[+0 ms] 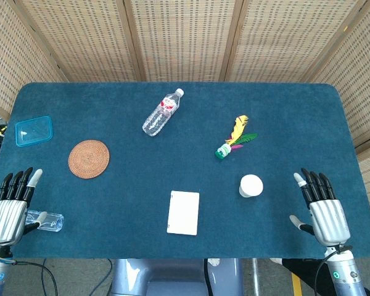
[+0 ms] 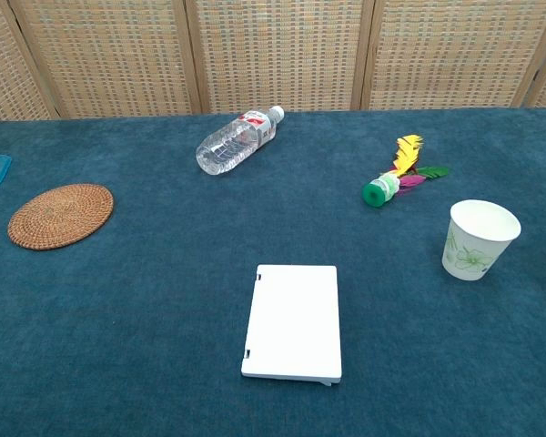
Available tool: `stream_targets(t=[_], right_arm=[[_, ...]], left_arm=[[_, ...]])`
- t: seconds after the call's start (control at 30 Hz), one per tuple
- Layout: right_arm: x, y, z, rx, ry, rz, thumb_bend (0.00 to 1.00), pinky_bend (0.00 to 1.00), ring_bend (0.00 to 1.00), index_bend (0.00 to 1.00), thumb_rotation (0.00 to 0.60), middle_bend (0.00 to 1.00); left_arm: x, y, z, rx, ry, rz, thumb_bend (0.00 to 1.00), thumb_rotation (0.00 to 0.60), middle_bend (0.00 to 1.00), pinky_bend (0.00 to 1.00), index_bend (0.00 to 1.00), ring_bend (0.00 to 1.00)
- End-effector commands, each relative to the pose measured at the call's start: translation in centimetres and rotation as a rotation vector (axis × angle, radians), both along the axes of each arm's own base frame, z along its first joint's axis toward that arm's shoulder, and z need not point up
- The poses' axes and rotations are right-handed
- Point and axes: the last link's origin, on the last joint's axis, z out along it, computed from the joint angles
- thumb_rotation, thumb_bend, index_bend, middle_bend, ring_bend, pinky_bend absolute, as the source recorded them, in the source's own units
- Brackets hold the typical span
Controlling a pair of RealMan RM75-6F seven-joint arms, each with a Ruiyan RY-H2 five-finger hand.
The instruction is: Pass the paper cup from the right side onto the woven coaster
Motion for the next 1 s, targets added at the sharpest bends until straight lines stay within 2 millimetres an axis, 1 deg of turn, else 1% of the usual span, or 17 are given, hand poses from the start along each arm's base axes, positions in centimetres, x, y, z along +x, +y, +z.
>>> stream_targets(t=[0.03,0.4,1.0], right_arm=[[-0.06,0.02,-0.01,0.003,0.001,-0.001,0.08,0.0,0.0,0.03,0.6,0.0],[0.18,0.12,-0.14,0.01,-0.002,0.009,0.08,0.0,0.0,0.03,0.6,0.0],[0.16,0.2,-0.12,0.011,-0.002,0.01,0.08,0.0,0.0,0.03,0.6,0.0]], left_arm=[[0.04,-0.07,-0.05,-0.003,0.001,-0.001,0.23,0.6,0.0,0.0,0.0,0.0],[0.27,-0.39,0.59,0.014,-0.012,-0.013,0.23,0.6,0.0,0.0,0.0,0.0],[0.41,-0.63,0.7,0.009,-0.012,-0.015,0.23,0.6,0.0,0.0,0.0,0.0]])
